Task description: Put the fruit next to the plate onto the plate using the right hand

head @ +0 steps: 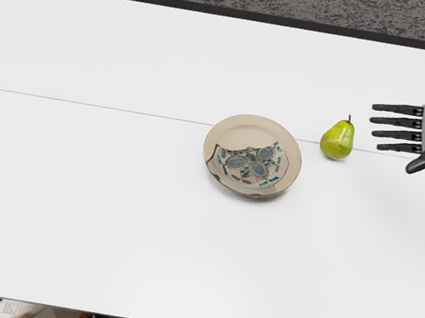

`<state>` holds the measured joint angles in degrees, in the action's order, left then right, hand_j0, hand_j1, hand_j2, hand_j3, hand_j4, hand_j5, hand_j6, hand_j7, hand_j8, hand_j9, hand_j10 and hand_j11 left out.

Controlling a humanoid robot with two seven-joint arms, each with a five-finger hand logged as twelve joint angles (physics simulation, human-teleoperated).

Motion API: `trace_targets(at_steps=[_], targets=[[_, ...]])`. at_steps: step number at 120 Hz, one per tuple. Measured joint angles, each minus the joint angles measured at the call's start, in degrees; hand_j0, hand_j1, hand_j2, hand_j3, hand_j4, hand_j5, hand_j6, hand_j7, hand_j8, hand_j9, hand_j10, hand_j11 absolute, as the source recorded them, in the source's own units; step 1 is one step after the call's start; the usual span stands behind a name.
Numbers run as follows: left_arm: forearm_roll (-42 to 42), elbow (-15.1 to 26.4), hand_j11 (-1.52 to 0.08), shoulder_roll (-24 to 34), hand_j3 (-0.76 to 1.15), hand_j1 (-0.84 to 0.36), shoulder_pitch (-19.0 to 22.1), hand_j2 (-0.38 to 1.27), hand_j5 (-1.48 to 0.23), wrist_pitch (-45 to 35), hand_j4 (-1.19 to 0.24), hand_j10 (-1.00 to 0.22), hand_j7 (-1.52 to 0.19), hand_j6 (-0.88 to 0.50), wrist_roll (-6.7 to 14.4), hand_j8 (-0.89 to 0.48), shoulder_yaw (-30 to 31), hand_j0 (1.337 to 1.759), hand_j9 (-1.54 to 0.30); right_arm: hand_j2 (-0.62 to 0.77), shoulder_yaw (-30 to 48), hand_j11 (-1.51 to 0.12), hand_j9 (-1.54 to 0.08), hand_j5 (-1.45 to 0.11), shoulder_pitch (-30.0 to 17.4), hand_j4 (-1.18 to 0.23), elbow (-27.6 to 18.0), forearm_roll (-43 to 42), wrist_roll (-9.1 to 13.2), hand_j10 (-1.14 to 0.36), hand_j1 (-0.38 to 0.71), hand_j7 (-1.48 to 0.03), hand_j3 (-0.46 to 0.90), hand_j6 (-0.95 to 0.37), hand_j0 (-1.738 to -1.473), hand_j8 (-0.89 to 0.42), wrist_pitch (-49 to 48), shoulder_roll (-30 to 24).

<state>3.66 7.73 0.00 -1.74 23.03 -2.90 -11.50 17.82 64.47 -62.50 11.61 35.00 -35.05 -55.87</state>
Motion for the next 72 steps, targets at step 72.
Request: trace_targets(at_steps=[72], targets=[[0.02,0.01,-0.02,0.0,0.0,0.33,-0.1,0.0,-0.02,0.0,-0.01,-0.01,-0.02,-0.01,0.0,-0.01,-0.08,1.658,-0.02,0.0,-0.64,0.0,0.0,0.0,10.2,0.0,0.47,-17.09,0.0,0.0,-0.35,0.0,0.0,0.0,-1.658,0.0,0.01,8.94]])
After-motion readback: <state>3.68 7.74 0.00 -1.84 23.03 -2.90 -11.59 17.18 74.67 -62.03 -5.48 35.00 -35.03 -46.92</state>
